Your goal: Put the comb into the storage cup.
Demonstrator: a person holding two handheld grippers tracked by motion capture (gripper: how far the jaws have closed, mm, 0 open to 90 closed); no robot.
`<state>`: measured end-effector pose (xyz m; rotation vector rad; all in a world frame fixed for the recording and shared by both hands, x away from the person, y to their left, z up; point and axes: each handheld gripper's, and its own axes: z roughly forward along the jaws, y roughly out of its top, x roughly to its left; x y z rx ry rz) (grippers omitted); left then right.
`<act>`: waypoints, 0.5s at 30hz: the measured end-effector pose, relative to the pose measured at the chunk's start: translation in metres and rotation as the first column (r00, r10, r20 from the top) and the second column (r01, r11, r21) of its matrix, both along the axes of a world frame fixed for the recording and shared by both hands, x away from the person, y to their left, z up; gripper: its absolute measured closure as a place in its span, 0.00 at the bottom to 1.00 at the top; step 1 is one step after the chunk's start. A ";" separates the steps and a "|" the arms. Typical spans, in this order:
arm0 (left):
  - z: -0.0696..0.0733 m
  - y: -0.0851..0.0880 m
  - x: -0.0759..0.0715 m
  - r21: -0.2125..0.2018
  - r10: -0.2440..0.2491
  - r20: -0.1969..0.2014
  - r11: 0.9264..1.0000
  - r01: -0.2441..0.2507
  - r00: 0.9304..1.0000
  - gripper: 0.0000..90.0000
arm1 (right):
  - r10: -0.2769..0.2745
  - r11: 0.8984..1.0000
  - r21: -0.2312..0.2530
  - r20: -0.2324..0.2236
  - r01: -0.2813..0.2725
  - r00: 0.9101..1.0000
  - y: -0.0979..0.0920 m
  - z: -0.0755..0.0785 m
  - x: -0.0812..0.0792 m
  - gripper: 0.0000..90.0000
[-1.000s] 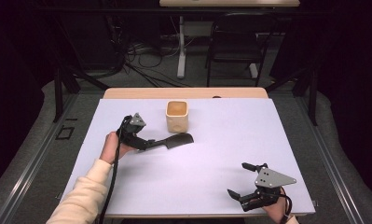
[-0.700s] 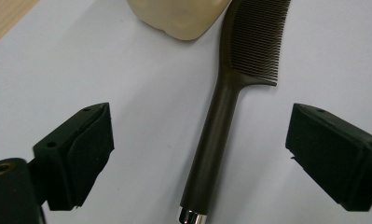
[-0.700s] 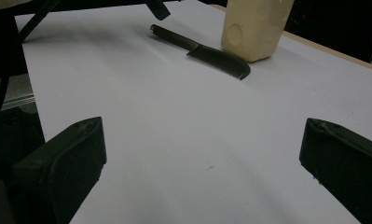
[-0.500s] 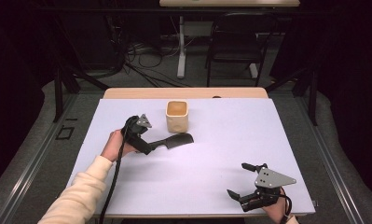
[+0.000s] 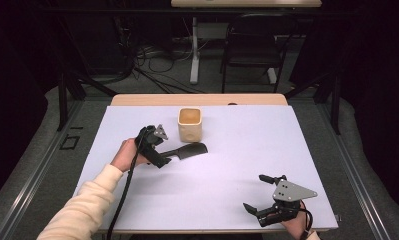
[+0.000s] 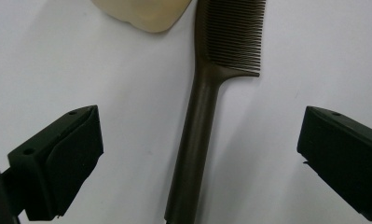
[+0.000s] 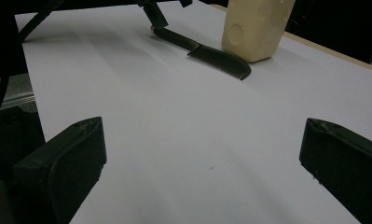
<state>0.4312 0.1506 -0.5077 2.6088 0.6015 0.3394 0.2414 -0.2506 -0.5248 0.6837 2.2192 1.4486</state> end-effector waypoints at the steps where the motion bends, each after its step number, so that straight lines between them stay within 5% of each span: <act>1: -0.001 -0.001 0.000 0.009 -0.004 -0.003 1.000 0.004 1.000 0.00 | 0.000 1.000 0.000 0.001 0.000 1.000 0.000 0.000 0.000 0.00; 8: -0.004 -0.005 0.003 0.016 -0.011 -0.020 1.000 0.011 1.000 0.00 | 0.003 1.000 0.004 0.007 -0.003 1.000 0.000 0.000 0.000 0.00; 15: -0.008 -0.011 0.002 0.072 -0.043 -0.035 0.996 0.045 0.998 0.06 | 0.002 1.000 -0.003 0.006 -0.002 1.000 0.000 0.000 0.000 0.00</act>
